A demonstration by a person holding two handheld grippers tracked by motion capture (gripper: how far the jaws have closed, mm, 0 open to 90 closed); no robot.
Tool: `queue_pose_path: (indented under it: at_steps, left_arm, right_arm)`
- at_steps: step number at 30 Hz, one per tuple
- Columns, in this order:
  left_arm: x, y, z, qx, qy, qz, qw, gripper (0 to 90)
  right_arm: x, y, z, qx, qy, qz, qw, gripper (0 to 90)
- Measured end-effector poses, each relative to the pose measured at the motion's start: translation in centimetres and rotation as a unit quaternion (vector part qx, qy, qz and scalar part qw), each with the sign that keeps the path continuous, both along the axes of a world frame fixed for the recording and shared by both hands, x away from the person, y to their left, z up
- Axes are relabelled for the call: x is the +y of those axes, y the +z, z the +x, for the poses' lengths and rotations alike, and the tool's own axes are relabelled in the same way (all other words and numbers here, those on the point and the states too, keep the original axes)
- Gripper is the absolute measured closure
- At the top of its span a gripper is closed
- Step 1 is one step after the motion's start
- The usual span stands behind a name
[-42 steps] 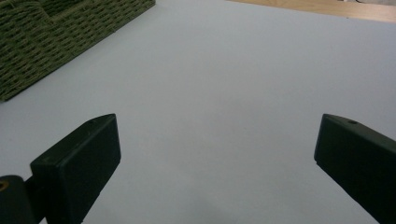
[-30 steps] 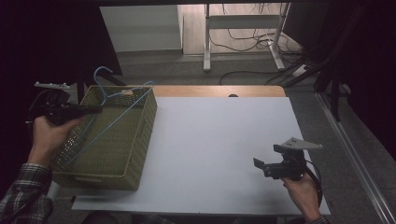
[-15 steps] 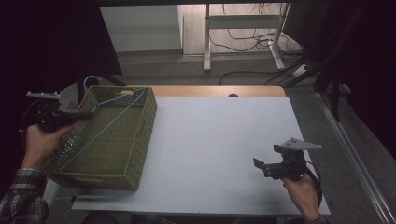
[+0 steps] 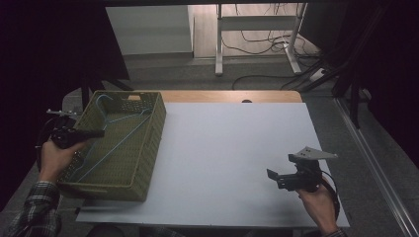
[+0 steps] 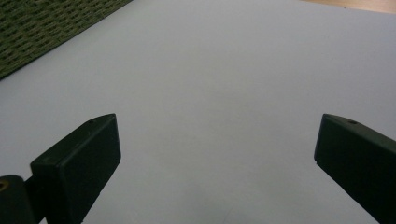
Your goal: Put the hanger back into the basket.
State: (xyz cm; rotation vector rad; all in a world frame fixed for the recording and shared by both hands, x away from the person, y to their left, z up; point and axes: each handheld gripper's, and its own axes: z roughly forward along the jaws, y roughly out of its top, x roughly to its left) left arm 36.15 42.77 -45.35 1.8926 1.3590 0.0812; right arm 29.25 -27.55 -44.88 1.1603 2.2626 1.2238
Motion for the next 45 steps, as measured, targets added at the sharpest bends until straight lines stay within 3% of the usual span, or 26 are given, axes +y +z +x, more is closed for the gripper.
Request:
queue_pose_path:
  at_steps: [1,3,5,7,10,11,14,16,21,27,34,40,43,45]
  left_arm:
    - [0.0,0.1,0.0,0.002,0.006,0.004,1.0000,87.2]
    - [-0.1,0.2,0.0,0.004,0.026,0.034,0.9991,86.7]
    - [-0.1,0.2,-0.1,0.003,0.038,0.052,0.9979,85.6]
    - [-0.2,0.5,-0.3,-0.010,0.055,0.069,0.9961,74.8]
    - [-0.4,1.3,-0.7,-0.034,0.068,0.080,0.9939,57.7]
    - [-0.5,1.6,-0.9,-0.043,0.067,0.075,0.9941,53.5]
    - [-1.3,2.7,-1.4,-0.068,0.054,0.066,0.9941,38.7]
    - [-2.0,3.5,-1.8,-0.084,0.044,0.061,0.9936,33.5]
    - [-4.1,5.0,-3.0,-0.115,0.010,0.041,0.9925,23.4]
    - [-6.9,6.1,-4.6,-0.134,-0.030,0.022,0.9903,14.7]
    - [-10.3,6.6,-7.0,-0.157,-0.070,0.002,0.9851,10.3]
    - [-12.6,6.0,-8.8,-0.182,-0.099,0.018,0.9781,5.6]
    - [-13.6,5.6,-9.6,-0.190,-0.107,0.017,0.9758,3.9]
    - [-14.2,5.3,-10.1,-0.190,-0.110,0.012,0.9755,3.2]
  right_arm:
    - [0.0,0.0,0.0,0.000,0.000,-0.001,1.0000,0.1]
    - [0.0,-0.1,0.0,0.000,-0.001,-0.004,1.0000,0.1]
    - [-0.1,-0.1,-0.1,0.001,-0.001,-0.004,1.0000,0.1]
    - [-0.1,0.0,-0.2,-0.002,-0.001,-0.004,1.0000,0.1]
    - [-0.2,0.1,-0.3,-0.005,-0.002,-0.004,1.0000,0.0]
    - [-0.2,0.2,-0.4,-0.005,-0.002,-0.004,1.0000,0.0]
    - [-0.2,0.3,-0.6,-0.003,0.001,-0.004,1.0000,0.0]
    - [-0.2,0.4,-0.8,-0.003,0.001,0.000,1.0000,0.0]
    - [-0.2,0.5,-1.2,0.002,0.003,0.000,1.0000,0.0]
    - [-0.4,0.6,-1.9,0.001,0.006,-0.005,1.0000,0.0]
    - [-0.6,0.5,-2.7,0.004,0.012,-0.011,0.9999,0.0]
    - [-0.5,0.6,-3.3,0.002,0.017,-0.018,0.9997,0.0]
    - [-0.6,0.6,-3.7,0.002,0.018,-0.015,0.9997,0.0]
    - [-0.6,0.6,-3.9,0.002,0.019,-0.015,0.9997,0.0]
